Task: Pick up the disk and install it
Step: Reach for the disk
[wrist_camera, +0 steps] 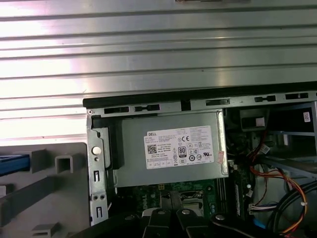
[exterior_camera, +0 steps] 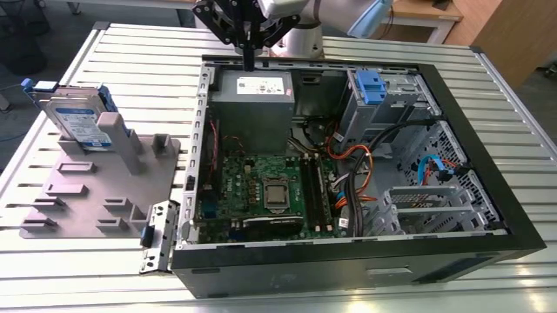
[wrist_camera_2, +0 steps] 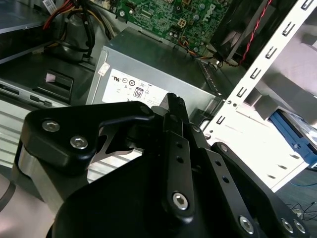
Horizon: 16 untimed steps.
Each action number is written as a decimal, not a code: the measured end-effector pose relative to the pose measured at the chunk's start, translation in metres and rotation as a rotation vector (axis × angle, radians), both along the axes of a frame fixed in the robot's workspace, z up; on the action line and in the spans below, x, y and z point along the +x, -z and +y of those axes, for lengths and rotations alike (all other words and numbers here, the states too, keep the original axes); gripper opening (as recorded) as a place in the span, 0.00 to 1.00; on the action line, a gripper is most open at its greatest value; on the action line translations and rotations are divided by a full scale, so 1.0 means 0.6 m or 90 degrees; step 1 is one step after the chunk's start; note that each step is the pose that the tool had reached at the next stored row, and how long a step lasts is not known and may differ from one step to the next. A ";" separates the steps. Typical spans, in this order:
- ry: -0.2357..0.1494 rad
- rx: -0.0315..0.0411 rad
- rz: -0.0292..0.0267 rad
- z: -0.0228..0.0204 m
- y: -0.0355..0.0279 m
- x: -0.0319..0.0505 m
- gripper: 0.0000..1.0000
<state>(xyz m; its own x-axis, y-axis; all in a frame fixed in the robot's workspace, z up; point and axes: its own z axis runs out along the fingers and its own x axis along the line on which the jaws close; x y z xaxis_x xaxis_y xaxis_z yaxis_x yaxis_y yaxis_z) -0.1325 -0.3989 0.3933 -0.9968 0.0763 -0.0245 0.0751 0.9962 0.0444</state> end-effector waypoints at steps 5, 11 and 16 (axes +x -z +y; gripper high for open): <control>0.000 0.0000 0.0000 0.0000 0.000 -0.003 0.11; 0.000 0.0000 0.0000 0.0000 0.000 -0.005 0.11; 0.000 0.0000 0.0000 0.0000 0.000 -0.007 0.11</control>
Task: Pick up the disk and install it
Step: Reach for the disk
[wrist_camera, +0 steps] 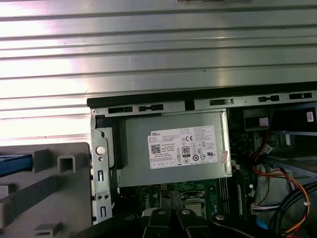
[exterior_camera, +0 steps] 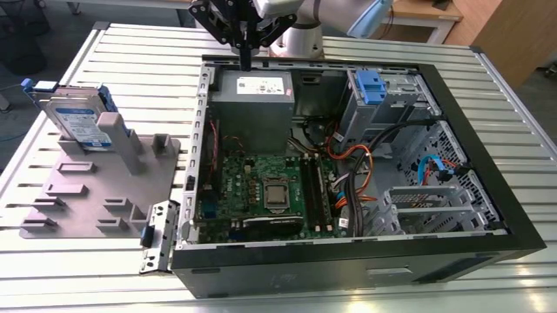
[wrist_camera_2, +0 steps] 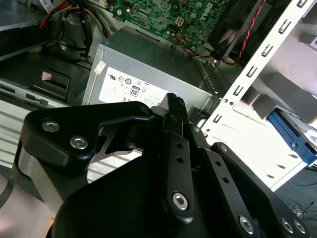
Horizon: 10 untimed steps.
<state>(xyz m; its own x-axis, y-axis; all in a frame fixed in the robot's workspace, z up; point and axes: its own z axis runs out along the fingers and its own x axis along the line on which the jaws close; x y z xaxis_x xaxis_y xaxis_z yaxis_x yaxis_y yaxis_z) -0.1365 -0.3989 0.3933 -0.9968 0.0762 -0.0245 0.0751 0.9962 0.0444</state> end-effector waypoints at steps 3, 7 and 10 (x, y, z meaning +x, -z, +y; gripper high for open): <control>0.000 0.0000 0.0000 0.0000 0.000 -0.001 0.11; 0.000 0.0000 0.0000 0.0000 0.000 -0.004 0.11; 0.000 0.0000 0.0000 0.0000 0.000 -0.005 0.11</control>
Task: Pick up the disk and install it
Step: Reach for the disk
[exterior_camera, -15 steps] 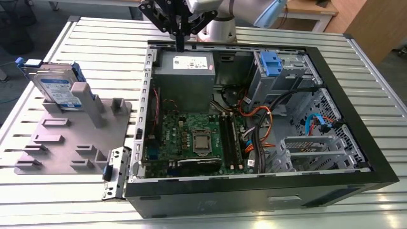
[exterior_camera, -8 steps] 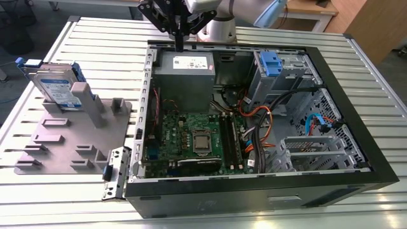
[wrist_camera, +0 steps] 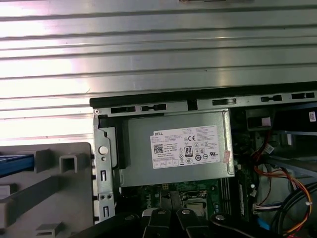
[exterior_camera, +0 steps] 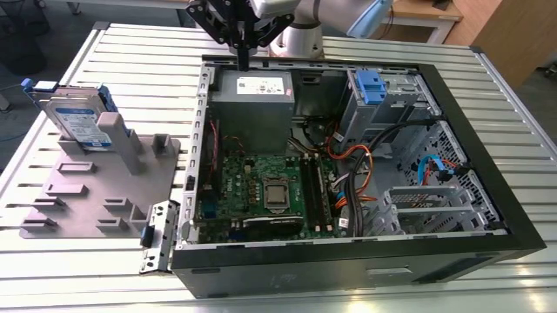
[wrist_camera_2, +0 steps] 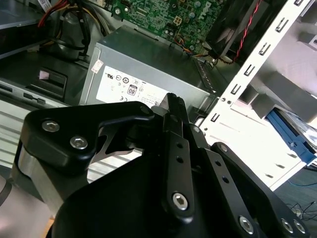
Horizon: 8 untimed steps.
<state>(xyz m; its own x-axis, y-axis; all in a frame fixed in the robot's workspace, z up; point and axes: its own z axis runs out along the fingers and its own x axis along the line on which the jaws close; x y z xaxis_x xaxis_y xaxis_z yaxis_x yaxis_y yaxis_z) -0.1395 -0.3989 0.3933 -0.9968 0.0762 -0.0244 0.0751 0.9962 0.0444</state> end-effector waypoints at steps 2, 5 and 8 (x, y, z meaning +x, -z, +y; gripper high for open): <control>0.000 0.0000 0.0000 0.0000 0.000 -0.001 0.11; 0.000 0.0000 0.0000 0.0000 0.000 -0.002 0.11; 0.000 0.0000 0.0000 0.0000 0.000 -0.003 0.11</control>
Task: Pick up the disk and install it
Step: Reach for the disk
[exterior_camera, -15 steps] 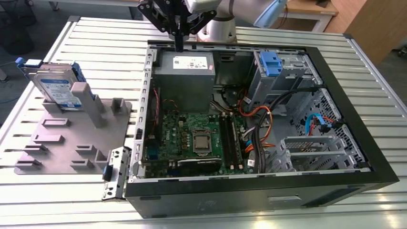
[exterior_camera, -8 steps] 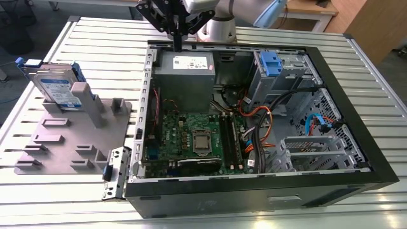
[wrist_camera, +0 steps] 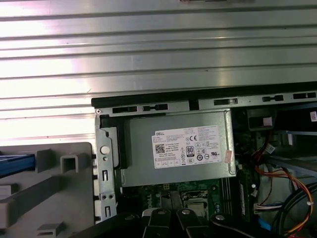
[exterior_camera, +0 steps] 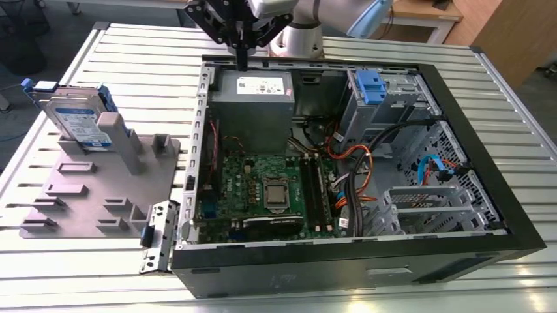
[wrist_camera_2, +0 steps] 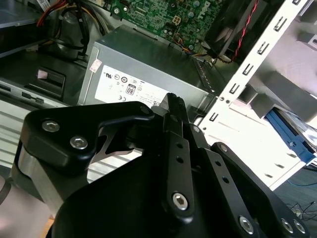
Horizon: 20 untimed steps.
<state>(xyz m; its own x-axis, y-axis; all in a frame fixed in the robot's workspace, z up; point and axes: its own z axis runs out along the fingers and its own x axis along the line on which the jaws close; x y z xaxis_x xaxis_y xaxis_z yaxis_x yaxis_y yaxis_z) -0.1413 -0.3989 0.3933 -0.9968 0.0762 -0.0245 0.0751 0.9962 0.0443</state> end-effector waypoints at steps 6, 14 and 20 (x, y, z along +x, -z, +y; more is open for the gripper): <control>0.000 0.0000 0.0000 0.0000 0.000 -0.002 0.11; 0.000 0.0000 0.0000 0.0000 0.000 -0.006 0.11; 0.000 0.0000 0.0000 0.0000 0.000 -0.009 0.11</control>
